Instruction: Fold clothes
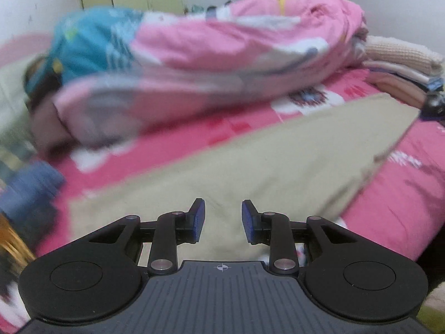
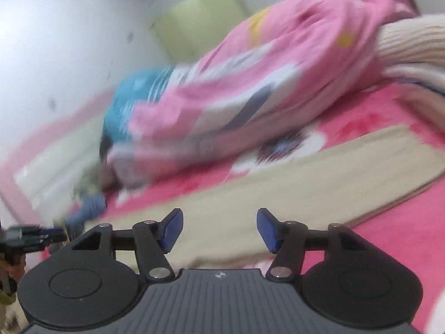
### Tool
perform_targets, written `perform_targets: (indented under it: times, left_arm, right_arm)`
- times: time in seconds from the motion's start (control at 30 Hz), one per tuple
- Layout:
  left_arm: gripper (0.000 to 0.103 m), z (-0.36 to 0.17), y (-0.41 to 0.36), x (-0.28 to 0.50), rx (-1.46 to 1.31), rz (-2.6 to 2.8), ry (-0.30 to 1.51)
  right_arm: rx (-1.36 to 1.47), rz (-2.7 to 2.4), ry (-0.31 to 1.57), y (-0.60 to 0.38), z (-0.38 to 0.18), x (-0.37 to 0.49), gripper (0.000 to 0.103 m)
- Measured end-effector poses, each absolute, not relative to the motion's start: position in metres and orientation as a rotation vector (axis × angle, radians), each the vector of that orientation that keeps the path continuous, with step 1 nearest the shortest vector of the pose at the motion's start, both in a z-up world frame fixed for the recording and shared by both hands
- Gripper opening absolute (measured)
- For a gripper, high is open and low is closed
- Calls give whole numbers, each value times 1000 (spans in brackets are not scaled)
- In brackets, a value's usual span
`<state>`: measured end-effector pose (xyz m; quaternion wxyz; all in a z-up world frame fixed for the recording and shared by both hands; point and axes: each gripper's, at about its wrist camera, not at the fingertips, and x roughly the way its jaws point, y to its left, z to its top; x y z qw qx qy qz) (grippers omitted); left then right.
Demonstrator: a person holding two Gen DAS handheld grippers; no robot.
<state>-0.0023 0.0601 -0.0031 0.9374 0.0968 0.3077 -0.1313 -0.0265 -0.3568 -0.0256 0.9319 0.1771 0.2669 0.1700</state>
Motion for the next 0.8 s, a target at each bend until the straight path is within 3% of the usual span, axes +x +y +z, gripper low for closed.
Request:
perform_targets:
  times: [0.17,0.5,0.67,0.8]
  left_arm:
    - [29,-35,59,3,163,-234,590]
    - [30,-73,88,3,90,-187,568]
    - [33,-78,95,2,36,-188,540]
    - [35,-81,98,2,-9,-186,525]
  right_arm:
    - [207,456,618,-280,-54,-5,37]
    - [-155,373,564,-220,-123,-10,39]
    - [-174,330,596,-210,-95,-18,40]
    - [-96,397,473,-185,-72,-14,40]
